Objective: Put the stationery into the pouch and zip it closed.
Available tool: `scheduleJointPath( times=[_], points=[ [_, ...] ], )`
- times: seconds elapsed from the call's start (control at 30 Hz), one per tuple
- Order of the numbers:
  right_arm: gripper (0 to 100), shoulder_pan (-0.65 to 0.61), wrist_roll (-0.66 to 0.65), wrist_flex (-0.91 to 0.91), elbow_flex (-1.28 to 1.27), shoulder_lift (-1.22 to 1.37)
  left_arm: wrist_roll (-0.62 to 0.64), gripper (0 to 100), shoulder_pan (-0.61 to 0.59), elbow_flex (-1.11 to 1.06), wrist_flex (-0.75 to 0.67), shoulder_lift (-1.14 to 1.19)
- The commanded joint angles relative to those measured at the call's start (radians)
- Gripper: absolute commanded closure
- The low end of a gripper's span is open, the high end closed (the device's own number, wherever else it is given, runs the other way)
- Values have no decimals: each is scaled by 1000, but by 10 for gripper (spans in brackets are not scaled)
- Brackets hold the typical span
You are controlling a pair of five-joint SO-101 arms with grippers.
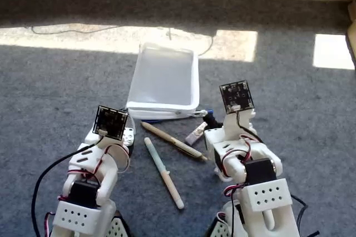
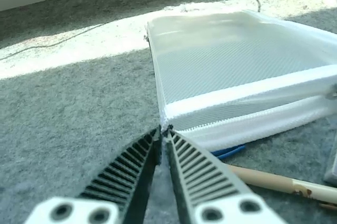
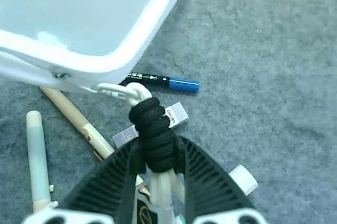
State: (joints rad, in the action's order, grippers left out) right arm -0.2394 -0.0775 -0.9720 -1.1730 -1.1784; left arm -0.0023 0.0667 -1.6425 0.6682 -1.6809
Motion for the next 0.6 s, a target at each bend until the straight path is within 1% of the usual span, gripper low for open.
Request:
scheduleJointPath(
  times=[0.0,0.13,0.27,0.43,0.57],
  points=[
    [993,39,15,-5,65,-16,-11,993,-42,65,2,-12],
    [993,42,54,-7,65,-16,-11,993,-42,65,2,-12],
    [993,82,63,-8,65,-16,-11,993,-42,65,2,-12],
    [993,94,103,-7,65,-16,-11,993,-70,65,2,-12],
    [993,88,87,-8,65,-16,-11,989,-64,64,2,-12]
  ],
)
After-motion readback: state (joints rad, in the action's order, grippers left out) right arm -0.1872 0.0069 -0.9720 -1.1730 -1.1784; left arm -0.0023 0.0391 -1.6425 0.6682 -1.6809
